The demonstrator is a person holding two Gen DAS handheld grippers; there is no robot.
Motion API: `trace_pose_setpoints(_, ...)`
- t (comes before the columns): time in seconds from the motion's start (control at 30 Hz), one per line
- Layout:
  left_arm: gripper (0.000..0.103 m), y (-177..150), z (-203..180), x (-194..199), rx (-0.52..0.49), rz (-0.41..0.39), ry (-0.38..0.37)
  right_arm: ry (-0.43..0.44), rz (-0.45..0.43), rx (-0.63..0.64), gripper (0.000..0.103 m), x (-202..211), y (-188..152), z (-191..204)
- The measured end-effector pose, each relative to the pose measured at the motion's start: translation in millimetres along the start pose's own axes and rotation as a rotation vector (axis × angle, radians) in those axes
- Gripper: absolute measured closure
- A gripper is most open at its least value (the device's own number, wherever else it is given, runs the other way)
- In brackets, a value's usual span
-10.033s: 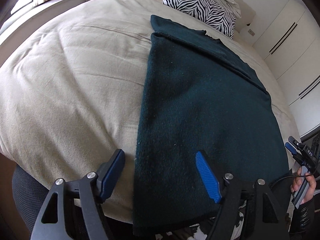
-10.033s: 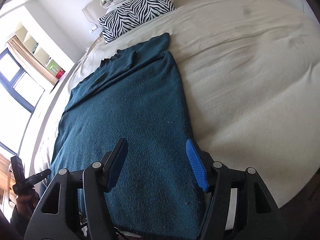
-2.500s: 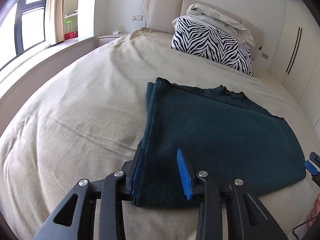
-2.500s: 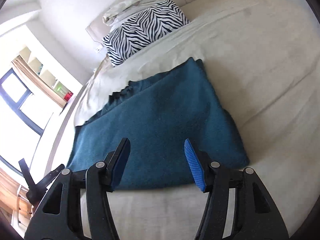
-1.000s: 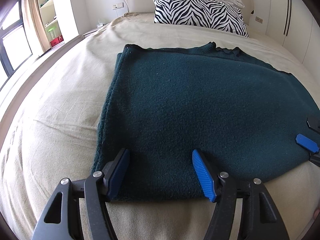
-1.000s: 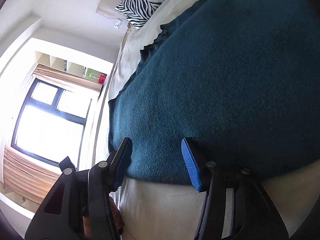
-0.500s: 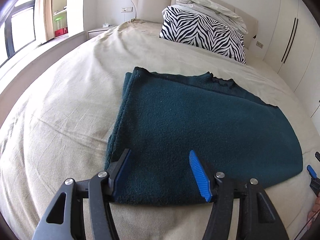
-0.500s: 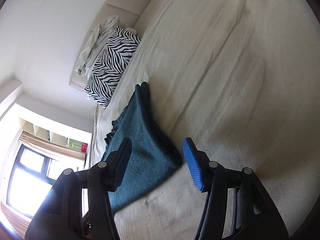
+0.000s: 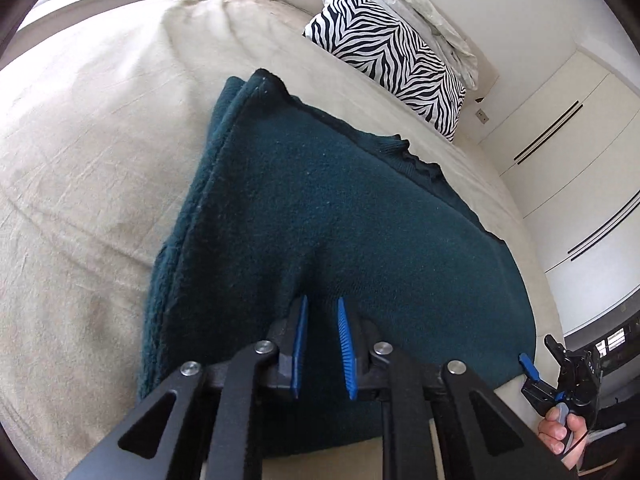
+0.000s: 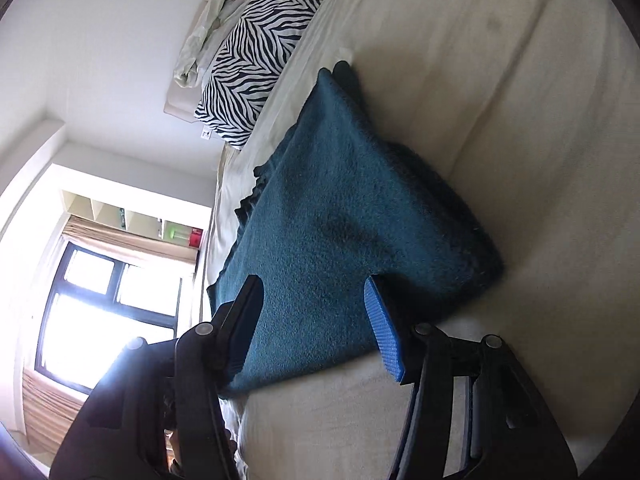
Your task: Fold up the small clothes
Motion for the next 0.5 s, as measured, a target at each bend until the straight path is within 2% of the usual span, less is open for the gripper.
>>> trace_pose_setpoints(0.07,0.086,-4,6,9,0.013,-0.016,0.001,-0.018,-0.057,-0.026,0.051,28,8,-11)
trace_pose_setpoints(0.13,0.081,-7,5,19,0.023,-0.042,0.031,-0.032,-0.099,-0.061,0.049,54,9,-19)
trace_pose_setpoints(0.2,0.053,-10,-1,32,0.024,-0.086,0.04,-0.057,-0.139,-0.09,0.04,74,6,-25)
trace_pose_setpoints(0.27,0.043,-9,-12,37,0.015,-0.111,0.034,-0.039,-0.137,-0.115,0.038,77,0,-24)
trace_pose_setpoints(0.37,0.042,-8,-28,28,-0.006,-0.082,0.008,-0.009,-0.079,-0.139,0.038,58,-13,-19)
trace_pose_setpoints(0.5,0.042,-8,-40,18,-0.019,-0.059,-0.002,-0.043,-0.013,-0.176,0.038,13,-28,-14)
Point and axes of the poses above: each gripper's, at about its wrist camera, not at the fingertips, and x roughly against the way its jaws point, z to its left, y to its top, the point moved 10 cm from there along -x, roughly the way its jaws point, and after that the axes turned 12 degrees about z, right-handed, at the moved point
